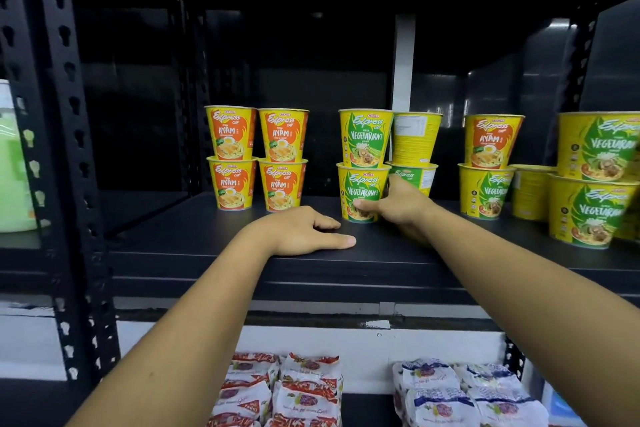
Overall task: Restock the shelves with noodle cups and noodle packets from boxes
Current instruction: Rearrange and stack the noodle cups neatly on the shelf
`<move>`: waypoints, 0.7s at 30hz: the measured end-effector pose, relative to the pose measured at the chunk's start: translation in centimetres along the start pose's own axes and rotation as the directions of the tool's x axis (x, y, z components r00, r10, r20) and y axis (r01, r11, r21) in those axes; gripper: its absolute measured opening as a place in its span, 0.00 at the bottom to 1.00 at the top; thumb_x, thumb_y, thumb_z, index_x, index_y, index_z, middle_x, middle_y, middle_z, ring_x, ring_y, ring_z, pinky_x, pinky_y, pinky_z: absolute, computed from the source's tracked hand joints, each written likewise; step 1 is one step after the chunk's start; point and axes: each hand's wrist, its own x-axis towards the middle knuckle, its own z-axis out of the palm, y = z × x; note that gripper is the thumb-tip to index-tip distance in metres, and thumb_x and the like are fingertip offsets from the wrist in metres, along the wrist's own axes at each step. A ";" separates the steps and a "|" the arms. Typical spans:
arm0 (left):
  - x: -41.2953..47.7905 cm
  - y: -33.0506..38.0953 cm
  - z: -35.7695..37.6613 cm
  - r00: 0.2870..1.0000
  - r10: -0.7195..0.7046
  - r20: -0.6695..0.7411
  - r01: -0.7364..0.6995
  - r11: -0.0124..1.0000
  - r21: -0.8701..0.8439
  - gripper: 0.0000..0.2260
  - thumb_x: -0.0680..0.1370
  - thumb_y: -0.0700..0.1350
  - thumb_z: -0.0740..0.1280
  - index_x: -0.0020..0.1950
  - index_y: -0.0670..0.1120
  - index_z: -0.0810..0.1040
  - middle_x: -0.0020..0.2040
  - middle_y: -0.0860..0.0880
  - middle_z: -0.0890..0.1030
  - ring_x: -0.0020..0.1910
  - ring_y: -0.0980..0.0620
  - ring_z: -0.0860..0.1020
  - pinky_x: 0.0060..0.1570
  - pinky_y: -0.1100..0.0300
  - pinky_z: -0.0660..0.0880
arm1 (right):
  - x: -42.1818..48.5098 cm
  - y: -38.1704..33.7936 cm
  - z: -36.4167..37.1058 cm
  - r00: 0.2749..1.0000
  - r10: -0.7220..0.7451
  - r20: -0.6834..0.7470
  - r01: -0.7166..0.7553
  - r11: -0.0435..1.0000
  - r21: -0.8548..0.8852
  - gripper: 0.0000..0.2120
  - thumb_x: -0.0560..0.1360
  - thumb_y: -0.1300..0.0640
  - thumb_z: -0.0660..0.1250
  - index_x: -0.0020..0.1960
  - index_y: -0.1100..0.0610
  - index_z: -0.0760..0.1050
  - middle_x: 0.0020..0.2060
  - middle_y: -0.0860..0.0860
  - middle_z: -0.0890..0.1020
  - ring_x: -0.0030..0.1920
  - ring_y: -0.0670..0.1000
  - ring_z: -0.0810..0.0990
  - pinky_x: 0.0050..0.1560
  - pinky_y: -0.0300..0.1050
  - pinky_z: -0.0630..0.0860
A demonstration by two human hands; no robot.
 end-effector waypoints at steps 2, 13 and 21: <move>0.1 -0.3 -0.1 1.000 0.001 -0.007 -0.001 1.000 -0.005 0.34 0.76 0.70 0.65 0.78 0.55 0.71 0.78 0.57 0.69 0.76 0.54 0.67 0.66 0.61 0.61 | 0.7 -0.3 0.3 1.000 0.009 -0.021 -0.011 0.997 -0.082 0.20 0.70 0.51 0.81 0.58 0.48 0.77 0.58 0.49 0.84 0.60 0.52 0.81 0.66 0.51 0.75; 0.8 -1.0 -0.1 1.000 0.008 -0.022 -0.009 0.999 -0.031 0.32 0.76 0.70 0.66 0.76 0.56 0.73 0.77 0.57 0.71 0.75 0.54 0.68 0.66 0.60 0.63 | 2.7 0.0 0.7 0.998 0.021 -0.063 -0.040 0.950 -0.309 0.24 0.73 0.43 0.77 0.64 0.55 0.79 0.60 0.53 0.84 0.60 0.55 0.81 0.60 0.47 0.76; 0.9 -1.1 0.0 1.000 0.006 -0.026 -0.007 1.000 -0.020 0.32 0.75 0.71 0.65 0.76 0.59 0.74 0.77 0.58 0.71 0.75 0.54 0.68 0.66 0.59 0.63 | 2.9 0.7 0.7 0.991 0.030 -0.130 -0.077 0.925 -0.373 0.21 0.72 0.39 0.76 0.50 0.57 0.81 0.48 0.53 0.84 0.46 0.52 0.79 0.45 0.45 0.73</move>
